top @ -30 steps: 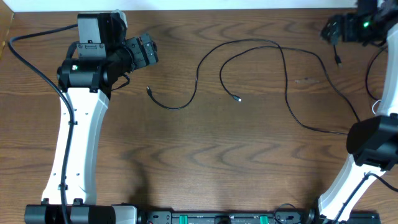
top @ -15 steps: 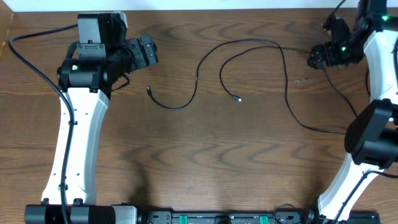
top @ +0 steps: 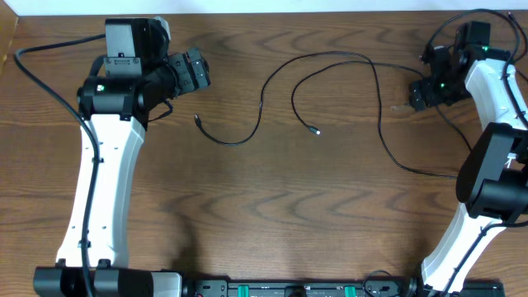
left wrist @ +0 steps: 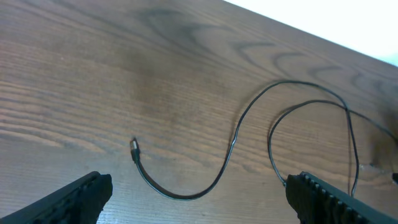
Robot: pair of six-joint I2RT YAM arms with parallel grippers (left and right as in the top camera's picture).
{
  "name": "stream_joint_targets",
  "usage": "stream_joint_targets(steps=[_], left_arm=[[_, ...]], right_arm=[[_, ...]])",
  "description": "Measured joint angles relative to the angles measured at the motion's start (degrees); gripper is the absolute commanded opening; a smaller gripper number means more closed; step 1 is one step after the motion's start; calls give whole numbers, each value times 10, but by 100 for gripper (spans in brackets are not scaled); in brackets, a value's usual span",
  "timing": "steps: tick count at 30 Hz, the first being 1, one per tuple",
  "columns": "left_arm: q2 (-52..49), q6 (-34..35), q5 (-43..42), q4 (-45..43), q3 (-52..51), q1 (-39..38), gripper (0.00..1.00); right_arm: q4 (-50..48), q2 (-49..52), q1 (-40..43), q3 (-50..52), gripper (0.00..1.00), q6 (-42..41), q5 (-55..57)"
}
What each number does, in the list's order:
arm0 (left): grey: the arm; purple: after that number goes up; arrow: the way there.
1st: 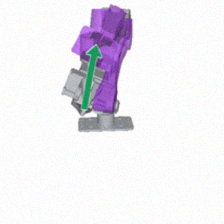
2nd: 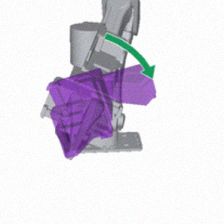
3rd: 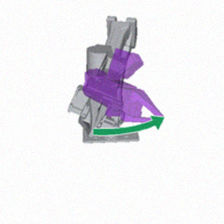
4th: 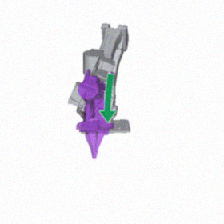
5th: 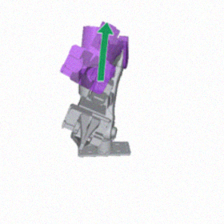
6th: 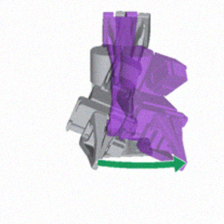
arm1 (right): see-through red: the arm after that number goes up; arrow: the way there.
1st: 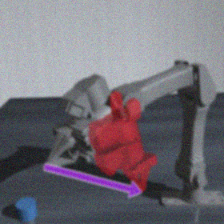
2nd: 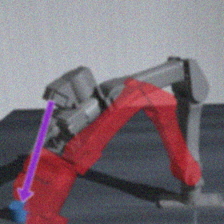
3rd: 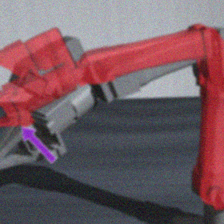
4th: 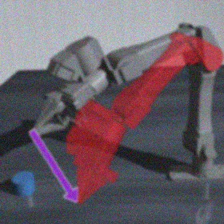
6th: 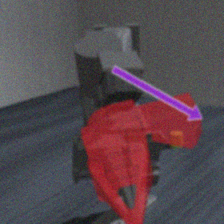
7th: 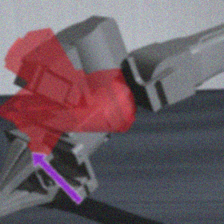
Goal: Untangle cables
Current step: 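Move right gripper back toward the black cables at upper right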
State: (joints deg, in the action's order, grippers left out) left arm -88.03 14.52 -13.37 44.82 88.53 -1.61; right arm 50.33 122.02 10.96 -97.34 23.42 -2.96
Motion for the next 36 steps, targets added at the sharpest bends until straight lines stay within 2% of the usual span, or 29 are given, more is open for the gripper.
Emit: stream_joint_targets(steps=[19, 22, 29, 36], left_arm=[[-20, 0, 0, 23, 0, 0, 94], [-20, 0, 0, 26, 0, 0, 94], [-20, 0, 0, 26, 0, 0, 94], [-20, 0, 0, 26, 0, 0, 95]], right_arm=[[-53, 0, -1, 77, 86, 11, -99], [-56, 0, -4, 85, 82, 14, -111], [-51, 1, -30, 71, 92, 16, -120], [-39, 0, -46, -15, 94, 7, -65]])
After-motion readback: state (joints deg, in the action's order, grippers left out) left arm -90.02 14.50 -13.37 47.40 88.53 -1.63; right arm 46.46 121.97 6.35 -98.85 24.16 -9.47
